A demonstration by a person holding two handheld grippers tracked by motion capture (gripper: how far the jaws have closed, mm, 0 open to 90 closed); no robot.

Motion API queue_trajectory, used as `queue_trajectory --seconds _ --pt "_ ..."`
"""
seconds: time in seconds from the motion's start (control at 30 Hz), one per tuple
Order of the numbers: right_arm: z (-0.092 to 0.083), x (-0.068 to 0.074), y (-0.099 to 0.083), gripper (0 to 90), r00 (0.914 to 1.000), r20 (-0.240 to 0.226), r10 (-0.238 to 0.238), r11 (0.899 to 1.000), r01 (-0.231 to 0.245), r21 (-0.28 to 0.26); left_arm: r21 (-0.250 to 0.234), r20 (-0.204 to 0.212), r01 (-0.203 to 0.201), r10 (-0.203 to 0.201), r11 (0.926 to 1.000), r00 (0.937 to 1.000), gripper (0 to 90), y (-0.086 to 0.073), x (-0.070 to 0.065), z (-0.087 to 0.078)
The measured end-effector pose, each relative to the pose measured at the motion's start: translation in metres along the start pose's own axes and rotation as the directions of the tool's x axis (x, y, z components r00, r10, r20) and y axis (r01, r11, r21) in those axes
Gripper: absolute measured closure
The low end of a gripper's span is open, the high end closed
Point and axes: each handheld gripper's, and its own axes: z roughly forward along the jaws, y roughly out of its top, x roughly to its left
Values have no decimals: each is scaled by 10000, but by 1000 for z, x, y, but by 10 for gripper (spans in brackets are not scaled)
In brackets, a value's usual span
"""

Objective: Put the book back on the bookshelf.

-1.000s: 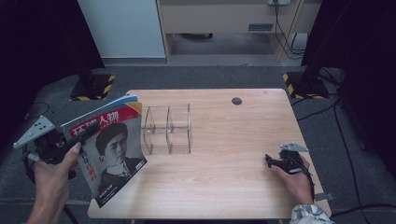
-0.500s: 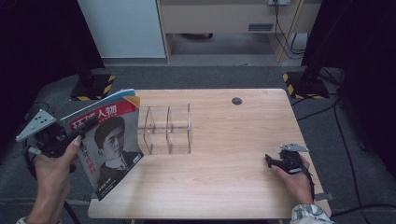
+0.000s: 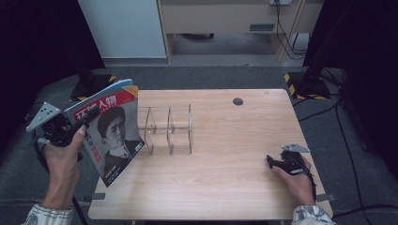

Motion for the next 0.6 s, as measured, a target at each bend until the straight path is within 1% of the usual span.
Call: queue_trajectory --seconds 0.13,0.27,0.33,0.43,0.53,0.6 --pt "0 0 0 253 10000 -1 4 10000 -4 1 -457 -108 169 -174 9988 9998 870 -3 8 4" --pt "0 0 0 253 10000 0 3 10000 -3 1 -810 -323 162 -189 9966 9993 870 -5 14 9" --pt "0 0 0 253 10000 -1 6 10000 -6 1 -985 -281 353 -382 9945 9989 870 -6 19 12" --pt "0 0 0 253 10000 -2 5 10000 -5 0 -1215 -310 161 -200 9925 9993 870 -7 18 16" --pt "0 0 0 253 10000 -4 2 10000 -2 1 -1299 -310 -6 -34 9915 9995 870 -6 16 22" --pt "0 0 0 254 10000 -2 -9 10000 9 2 -1293 -335 -241 199 9913 9992 870 -5 13 25"
